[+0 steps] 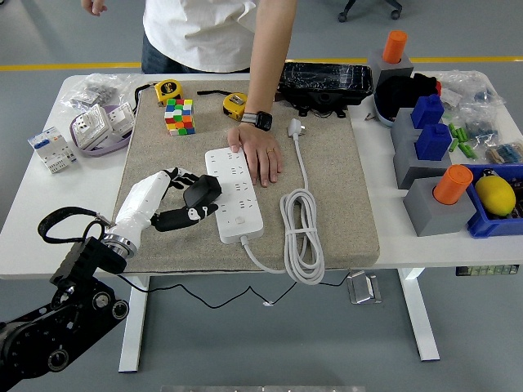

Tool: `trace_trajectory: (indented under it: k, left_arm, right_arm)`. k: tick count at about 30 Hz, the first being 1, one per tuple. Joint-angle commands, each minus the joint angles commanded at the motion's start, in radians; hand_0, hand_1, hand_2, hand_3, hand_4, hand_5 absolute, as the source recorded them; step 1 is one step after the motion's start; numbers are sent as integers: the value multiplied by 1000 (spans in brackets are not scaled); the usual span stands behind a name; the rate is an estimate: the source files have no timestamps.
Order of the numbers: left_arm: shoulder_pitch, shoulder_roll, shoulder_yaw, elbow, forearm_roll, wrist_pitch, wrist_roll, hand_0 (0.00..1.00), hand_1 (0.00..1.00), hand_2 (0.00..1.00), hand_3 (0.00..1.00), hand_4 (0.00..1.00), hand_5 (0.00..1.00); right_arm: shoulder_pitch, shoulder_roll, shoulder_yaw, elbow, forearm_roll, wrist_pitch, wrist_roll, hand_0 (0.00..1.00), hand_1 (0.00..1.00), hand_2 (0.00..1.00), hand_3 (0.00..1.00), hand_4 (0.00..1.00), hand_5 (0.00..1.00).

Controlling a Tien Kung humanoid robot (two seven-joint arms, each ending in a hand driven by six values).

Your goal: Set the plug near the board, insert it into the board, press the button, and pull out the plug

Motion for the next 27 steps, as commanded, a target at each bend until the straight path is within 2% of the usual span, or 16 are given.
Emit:
trace_trajectory:
  k: [16, 27]
  left_arm:
    - [-49, -23, 40, 51, 25, -20, 11, 688, 677, 689, 693, 946, 668]
    - [-70, -39, 55, 52, 21, -24, 10, 688, 678, 686, 685, 945, 673]
  right_arm:
    - [1, 0, -5, 4, 1, 1, 0, 604, 626, 626, 551, 943, 485]
    - [2, 1, -5, 5, 2, 1, 0, 604, 625, 625, 551, 943, 485]
